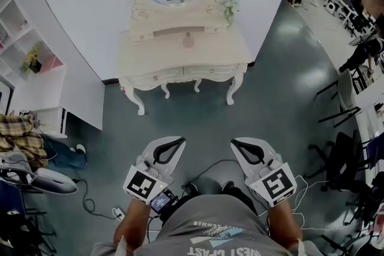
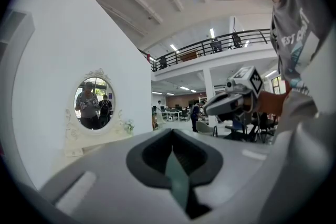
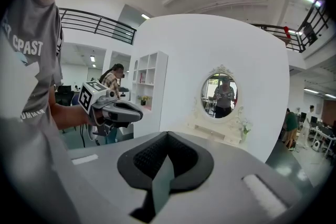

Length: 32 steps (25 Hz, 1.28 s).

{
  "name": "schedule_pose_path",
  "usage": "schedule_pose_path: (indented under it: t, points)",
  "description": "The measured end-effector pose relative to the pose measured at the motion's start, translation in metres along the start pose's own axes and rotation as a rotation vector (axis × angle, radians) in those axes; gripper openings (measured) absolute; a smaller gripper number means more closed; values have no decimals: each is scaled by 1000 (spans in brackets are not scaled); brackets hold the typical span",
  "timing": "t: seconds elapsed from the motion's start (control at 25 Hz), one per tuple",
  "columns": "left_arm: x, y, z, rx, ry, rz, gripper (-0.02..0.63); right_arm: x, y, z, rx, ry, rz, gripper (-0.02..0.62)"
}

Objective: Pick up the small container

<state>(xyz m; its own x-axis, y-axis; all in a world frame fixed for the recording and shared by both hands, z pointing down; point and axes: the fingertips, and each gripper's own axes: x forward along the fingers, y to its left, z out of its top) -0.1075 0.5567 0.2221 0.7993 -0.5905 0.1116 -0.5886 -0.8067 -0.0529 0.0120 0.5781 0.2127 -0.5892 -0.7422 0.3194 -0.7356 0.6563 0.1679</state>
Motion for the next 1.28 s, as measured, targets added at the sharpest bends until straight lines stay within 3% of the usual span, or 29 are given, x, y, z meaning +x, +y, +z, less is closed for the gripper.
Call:
schedule_pose_path:
  t: [0.2, 0.56, 1.28]
  points:
    - [-2, 11, -4, -6, -2, 5, 3, 14, -2, 5, 61, -19, 0, 0]
    - [16, 45, -14, -26, 39, 91, 3, 62, -39, 4, 62, -30, 71, 2]
    - [157, 94, -5, -42, 116, 281, 3, 139, -193, -18, 58, -76, 281, 2]
